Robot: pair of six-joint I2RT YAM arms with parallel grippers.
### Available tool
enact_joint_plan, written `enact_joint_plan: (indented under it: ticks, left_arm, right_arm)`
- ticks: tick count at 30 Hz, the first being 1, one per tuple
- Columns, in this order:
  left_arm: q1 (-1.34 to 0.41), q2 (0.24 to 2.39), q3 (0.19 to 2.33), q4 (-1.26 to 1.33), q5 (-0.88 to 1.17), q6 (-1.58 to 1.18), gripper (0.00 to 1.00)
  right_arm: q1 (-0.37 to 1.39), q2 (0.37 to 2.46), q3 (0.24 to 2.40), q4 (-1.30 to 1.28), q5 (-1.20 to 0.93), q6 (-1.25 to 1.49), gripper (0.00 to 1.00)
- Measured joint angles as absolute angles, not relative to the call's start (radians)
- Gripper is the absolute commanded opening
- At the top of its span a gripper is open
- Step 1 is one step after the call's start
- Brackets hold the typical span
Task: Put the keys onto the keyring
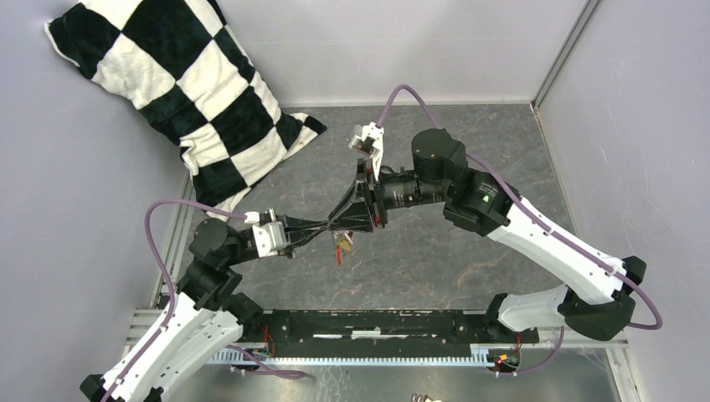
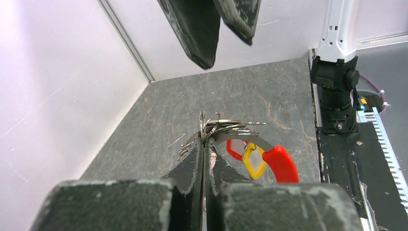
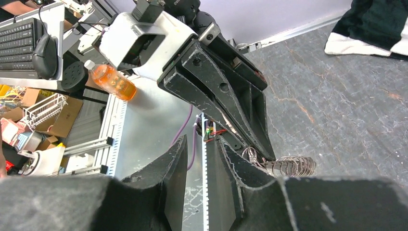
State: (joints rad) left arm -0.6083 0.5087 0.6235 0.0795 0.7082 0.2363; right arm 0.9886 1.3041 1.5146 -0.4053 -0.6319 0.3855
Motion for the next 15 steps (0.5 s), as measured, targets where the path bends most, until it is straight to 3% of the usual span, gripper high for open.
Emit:
enact_joint_plan:
  ticks: [15]
  left_arm:
    - [-0.608, 0.487, 0.613, 0.131, 0.716, 0.235, 0.02]
  right_arm:
    - [0.893, 1.296, 1.589, -0.555, -0.554, 0.249, 0.3]
